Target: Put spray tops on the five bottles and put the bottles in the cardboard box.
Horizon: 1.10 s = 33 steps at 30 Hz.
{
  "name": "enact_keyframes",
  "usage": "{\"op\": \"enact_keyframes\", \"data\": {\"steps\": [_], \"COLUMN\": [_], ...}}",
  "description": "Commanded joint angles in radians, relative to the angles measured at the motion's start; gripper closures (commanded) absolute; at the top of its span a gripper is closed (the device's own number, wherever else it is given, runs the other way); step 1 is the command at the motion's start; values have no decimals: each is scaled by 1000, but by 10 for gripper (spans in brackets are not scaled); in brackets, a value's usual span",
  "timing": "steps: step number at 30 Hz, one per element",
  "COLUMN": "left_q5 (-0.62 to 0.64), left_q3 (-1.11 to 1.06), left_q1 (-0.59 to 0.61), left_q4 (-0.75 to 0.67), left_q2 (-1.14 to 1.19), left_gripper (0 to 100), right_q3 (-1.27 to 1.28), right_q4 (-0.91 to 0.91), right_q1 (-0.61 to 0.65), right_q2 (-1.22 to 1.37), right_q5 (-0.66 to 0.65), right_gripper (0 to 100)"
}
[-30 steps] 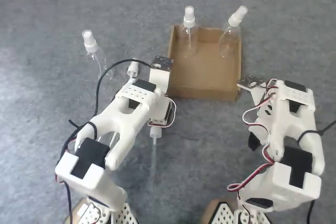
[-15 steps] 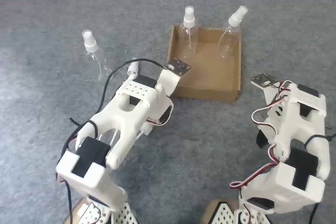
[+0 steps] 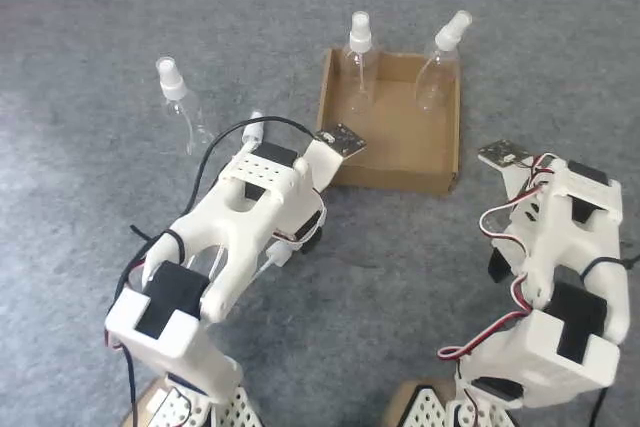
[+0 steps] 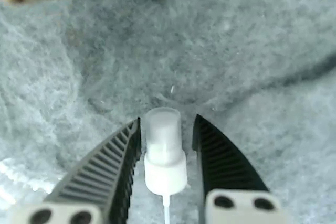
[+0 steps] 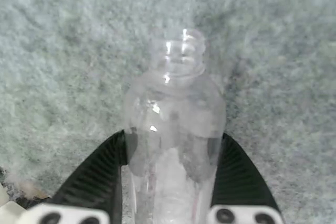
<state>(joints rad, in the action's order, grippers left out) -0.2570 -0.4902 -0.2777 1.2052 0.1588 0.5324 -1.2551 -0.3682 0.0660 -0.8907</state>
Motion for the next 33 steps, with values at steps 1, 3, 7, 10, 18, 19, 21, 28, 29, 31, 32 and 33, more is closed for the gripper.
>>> {"op": "enact_keyframes", "data": {"steps": [1, 3, 7, 10, 18, 19, 21, 28, 29, 31, 32, 33], "left_q5": [-12, -14, -12, -11, -9, -9, -8, 41, 41, 44, 57, 77], "left_q3": [10, -8, -31, -33, -44, -59, -101, -176, -179, -186, -188, -188], "left_q1": [2, 0, 0, 0, 0, 0, 0, 94, 118, 166, 187, 204], "left_q4": [8, -5, -57, -63, -60, -63, -63, -60, -60, -61, -61, -61], "left_q2": [-14, -14, -14, -14, -72, -110, -204, -548, -594, -683, -726, -773], "left_gripper": [858, 859, 919, 986, 991, 991, 991, 991, 991, 991, 991, 991], "right_q3": [-6, -6, -6, -6, -11, -26, -86, -319, -339, -364, -367, -365], "right_q4": [18, 18, 18, 16, 47, 48, 47, 12, -16, -65, -77, -82], "right_q1": [-13, -13, -12, -13, -15, -12, -12, 21, 38, 99, 140, 189], "right_q2": [-18, -15, -10, -15, -19, -19, -19, -28, -41, -88, -122, -160], "right_q5": [-18, -18, -38, -64, -55, -60, -57, 77, 95, 126, 149, 175], "right_gripper": [914, 913, 913, 913, 845, 881, 975, 993, 993, 993, 993, 993]}}
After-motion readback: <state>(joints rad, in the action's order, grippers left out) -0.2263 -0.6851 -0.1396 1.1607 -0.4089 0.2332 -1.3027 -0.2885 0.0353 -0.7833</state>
